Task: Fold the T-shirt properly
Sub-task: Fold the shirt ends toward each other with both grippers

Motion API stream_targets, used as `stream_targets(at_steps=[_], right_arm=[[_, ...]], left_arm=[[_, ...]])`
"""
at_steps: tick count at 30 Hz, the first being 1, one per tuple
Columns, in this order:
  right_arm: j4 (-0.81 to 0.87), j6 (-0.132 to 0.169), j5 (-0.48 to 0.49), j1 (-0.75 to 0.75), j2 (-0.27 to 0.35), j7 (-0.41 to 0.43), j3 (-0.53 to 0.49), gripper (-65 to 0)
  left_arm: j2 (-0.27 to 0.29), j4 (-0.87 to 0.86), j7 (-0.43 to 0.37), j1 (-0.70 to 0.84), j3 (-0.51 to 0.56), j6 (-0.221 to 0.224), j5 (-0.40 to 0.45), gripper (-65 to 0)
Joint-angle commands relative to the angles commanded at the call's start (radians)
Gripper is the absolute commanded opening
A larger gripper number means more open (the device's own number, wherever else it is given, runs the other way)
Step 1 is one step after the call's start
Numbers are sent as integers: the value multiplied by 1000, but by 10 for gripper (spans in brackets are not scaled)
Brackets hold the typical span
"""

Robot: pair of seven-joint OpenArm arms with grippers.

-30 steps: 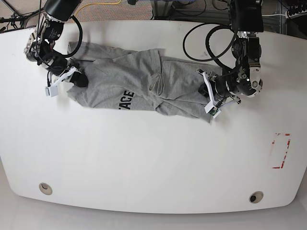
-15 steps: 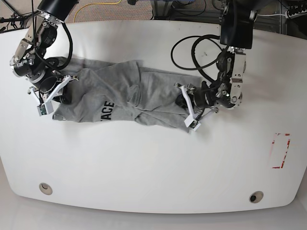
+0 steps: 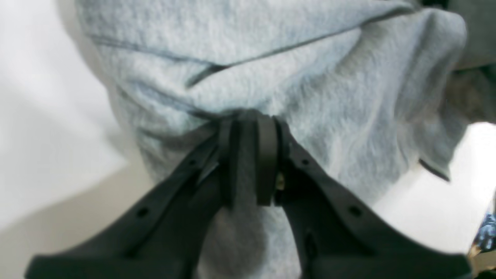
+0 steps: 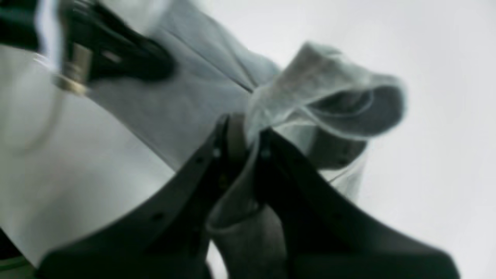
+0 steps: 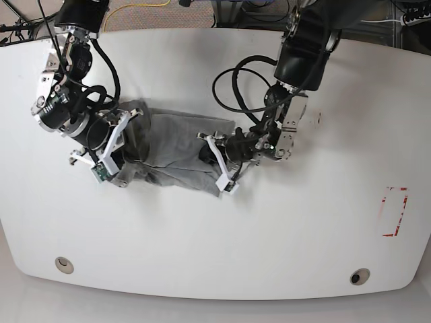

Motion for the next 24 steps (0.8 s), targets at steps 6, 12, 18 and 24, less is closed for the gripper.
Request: stream_targets(at_steps=[6,12,18,24], right_arm=[[-26,6,-44,54,-64,3,-49,-636],[-74,11,-135,101,-101,21,-103,-633],[-124,11,-201,130,-132,72,-149,-631],[-189,8,-239,161,-138,75,-213,-596]], left_arm=[[12,6,-2,2,0,0,-6,-581],[12,6,-5,6,-3,0,-6,-581],[14,6,-5,3,-3,0,-6,-581],[14,6,-5,0,-3,0,-6,-581]])
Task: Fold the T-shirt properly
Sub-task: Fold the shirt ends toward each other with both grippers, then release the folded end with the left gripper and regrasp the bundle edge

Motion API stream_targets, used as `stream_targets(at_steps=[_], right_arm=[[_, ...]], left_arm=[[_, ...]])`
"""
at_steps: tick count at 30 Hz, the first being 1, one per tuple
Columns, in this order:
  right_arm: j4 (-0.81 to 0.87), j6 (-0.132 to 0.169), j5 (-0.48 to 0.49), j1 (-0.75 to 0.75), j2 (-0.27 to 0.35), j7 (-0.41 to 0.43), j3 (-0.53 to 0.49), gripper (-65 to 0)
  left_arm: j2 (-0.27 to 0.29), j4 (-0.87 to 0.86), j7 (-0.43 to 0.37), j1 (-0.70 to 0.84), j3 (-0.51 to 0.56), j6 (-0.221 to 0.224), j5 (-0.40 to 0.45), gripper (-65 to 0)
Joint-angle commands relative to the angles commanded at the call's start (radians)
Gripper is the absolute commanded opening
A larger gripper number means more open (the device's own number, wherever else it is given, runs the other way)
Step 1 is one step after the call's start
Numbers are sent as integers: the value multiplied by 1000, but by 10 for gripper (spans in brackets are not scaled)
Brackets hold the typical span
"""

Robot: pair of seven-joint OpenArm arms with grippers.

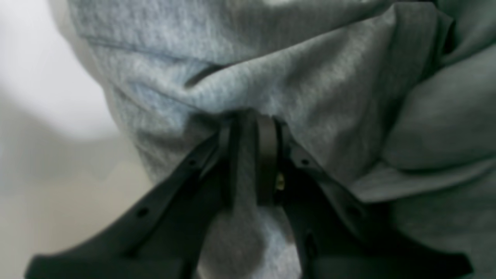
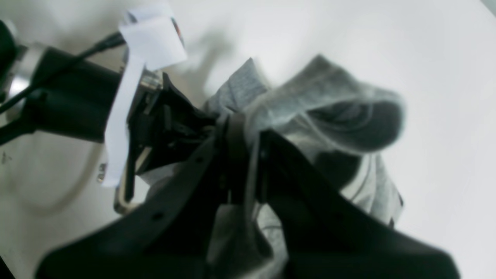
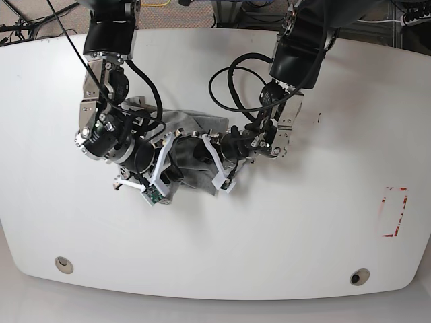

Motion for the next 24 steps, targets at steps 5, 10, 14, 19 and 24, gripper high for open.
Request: stream_targets(at_steps=[5,10,14,19,24], right_arm=[[-34,-5,-6,2,-23,12,-14,-374],[-35,-5,-31,-8,-43,77,-11,-144],[-34,-5,-28,-9,-49,92,0,-76],[25,5,-26,-44,-66,94,101,-76],[94,46,-26,-74,-74,92,224,-76]], left_arm=[[0,0,0,0,0,0,0,-579],[-2,0,0,-2,-2,0,-2,-519],[-2,9,0,-3,-17,0,-3,-426],[-2,97,2,0,-117,-3,-3,-328],[-2,210,3,0,-196,-58,-29,-276]])
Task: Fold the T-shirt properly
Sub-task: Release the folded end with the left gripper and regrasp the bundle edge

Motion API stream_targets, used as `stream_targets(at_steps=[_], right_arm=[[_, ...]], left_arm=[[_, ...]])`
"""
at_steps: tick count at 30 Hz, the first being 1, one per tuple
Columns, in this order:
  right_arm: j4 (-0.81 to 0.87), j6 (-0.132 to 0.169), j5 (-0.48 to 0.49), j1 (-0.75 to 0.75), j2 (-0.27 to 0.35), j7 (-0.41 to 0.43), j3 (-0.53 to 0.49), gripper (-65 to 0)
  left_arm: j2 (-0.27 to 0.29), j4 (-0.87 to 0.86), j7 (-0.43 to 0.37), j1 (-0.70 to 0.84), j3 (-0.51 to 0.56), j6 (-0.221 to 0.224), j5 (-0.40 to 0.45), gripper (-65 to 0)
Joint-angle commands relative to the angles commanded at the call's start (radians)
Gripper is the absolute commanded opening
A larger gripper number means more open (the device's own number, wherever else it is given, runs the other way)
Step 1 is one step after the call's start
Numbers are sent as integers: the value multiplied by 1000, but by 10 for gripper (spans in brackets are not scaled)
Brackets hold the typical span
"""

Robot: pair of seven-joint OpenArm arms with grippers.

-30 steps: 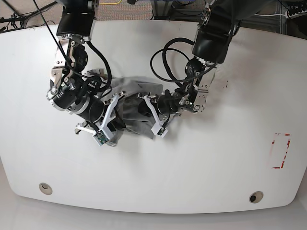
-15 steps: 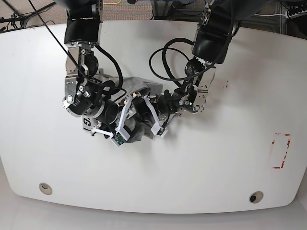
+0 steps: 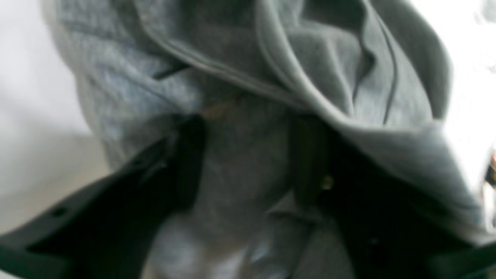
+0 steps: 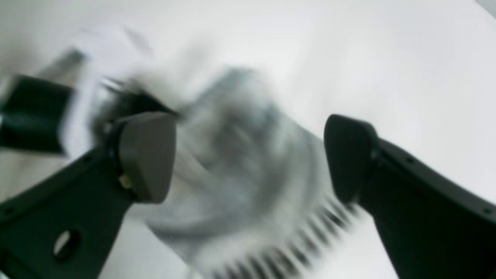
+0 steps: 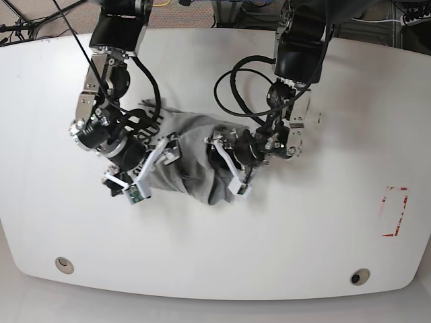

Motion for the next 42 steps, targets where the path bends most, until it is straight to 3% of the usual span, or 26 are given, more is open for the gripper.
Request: stream_targets(at_steps=[3,11,16,18,23,27,33,38,41,42], right_arm=[[25,2,0,-25,-2,-5,43,-76],[29,2,0,-86,-3,-5,43,-76],[29,2,0,-117,-5,-5,31,-76],[29,2,-2,-126,-5,-5,15,-76],[34,2,-5,-138,-5,-5,-6,-76],[35,2,-12,-135,-5,0,-40,-76],[26,2,-14,-103,-5,2,-66,-76],[-43,2,-15,-40,3,2,-49,-79],[-107,2,-15,6,15,11,-32,-144],[-137,2,-15,29,23,25,-35,-205]], left_arm=[[-6,66,5,-2,-41,-44,-55,-276],[-78,213,77,8,-157,-52,-242,-276],[-213,308,112,35,-258,-52,-359,-276],[-292,321,112,55,-327,-52,-400,-276],[-430,276,110,60,-442,-52,-417,-276],[-500,216,110,54,-442,-52,-423,-276],[-474,242,110,38,-313,-52,-427,-276],[-364,313,110,37,-143,-49,-419,-276],[-287,321,110,46,-83,-49,-417,-276],[-255,321,110,58,-64,-49,-417,-276]])
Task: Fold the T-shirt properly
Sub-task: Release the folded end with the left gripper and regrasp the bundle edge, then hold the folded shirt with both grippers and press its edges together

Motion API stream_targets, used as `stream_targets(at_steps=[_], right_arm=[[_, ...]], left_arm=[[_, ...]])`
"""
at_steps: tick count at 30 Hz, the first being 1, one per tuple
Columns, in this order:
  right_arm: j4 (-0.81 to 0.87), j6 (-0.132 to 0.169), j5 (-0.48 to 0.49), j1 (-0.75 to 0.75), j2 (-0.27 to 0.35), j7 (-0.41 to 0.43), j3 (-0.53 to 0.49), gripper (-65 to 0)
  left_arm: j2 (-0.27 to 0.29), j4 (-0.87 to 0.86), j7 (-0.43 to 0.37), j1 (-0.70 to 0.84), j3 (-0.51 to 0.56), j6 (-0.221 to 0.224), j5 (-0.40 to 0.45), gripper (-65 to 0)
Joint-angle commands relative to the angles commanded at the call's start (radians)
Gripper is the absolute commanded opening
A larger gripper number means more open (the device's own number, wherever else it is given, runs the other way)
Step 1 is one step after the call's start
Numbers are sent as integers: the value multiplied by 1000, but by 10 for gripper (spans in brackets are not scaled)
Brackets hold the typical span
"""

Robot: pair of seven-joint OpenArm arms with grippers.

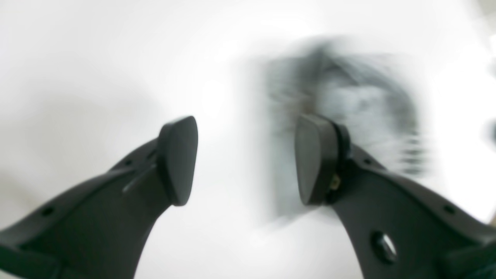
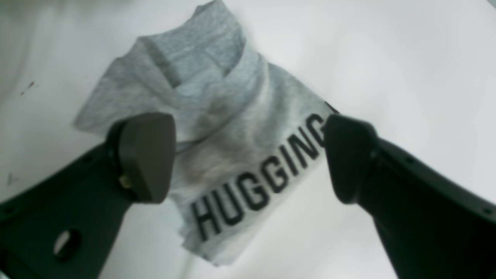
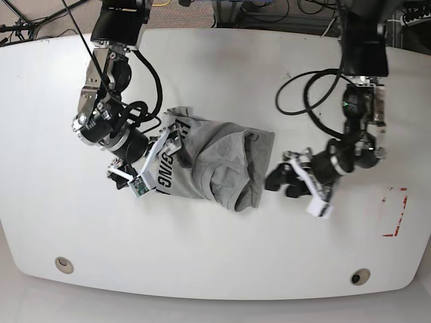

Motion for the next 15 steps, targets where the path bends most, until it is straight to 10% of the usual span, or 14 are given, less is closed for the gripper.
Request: stream_targets(at_steps=[7,15], right_arm=[[-178,0,0,104,51,66,-40,-583],[-384,0,0,166,64,221,-107,-561]], left_arm=[[121,0,0,34,81,0,58,-278],[209,0,-3,84,98,-2,253,-278]])
